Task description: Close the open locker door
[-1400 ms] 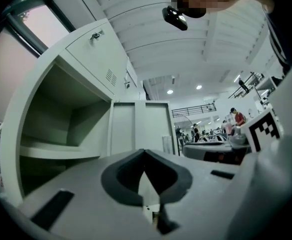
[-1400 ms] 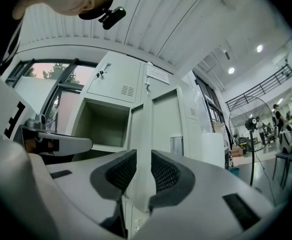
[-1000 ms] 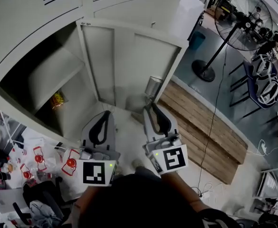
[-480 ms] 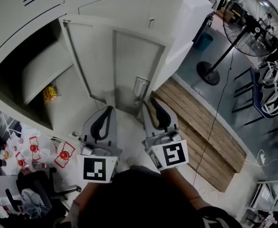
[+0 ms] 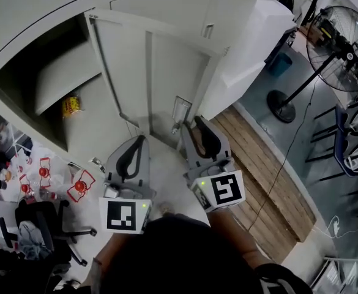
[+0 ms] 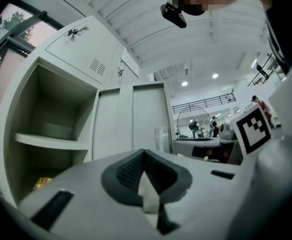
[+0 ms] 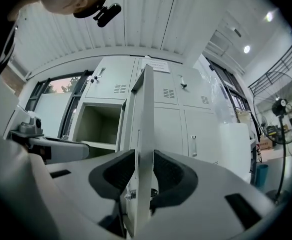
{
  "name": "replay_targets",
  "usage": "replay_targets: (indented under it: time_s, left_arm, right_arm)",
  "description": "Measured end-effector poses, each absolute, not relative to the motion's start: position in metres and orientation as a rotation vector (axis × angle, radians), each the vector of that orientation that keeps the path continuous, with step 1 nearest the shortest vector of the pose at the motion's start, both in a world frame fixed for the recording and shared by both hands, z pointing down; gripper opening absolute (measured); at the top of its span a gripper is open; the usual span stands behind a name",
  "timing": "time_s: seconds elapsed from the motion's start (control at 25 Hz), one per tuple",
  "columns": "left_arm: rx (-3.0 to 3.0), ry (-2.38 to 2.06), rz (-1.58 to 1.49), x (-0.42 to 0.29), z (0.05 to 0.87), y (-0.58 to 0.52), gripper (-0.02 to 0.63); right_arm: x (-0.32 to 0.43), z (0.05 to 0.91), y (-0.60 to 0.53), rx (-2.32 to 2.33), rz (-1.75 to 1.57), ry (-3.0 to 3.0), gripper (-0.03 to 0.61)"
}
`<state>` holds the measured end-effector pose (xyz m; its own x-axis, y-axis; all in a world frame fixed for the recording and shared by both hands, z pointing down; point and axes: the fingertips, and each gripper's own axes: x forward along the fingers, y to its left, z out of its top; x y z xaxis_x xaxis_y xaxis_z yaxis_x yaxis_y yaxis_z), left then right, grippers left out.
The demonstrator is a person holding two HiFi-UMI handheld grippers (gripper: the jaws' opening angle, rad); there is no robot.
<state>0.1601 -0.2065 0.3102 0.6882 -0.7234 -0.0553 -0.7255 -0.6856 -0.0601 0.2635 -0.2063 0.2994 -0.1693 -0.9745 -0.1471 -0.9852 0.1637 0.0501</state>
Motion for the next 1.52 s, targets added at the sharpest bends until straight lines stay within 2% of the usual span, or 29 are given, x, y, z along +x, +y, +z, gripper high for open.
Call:
replay_targets:
  time_s: [0.88,1.52]
  left_arm:
    - [-2.767,1.351,-0.108,0.153,0.335,-0.184,0.002]
    - [-2.811,1.293,-0.120,0.150,0.347,-0.164,0.066]
  right_arm:
    - [0.229,0.299,-0.191,-1.777,0.172,2.493,0.095]
    - [0.175,0.297,-0.172,-1.658,0.191,2.576,0.099]
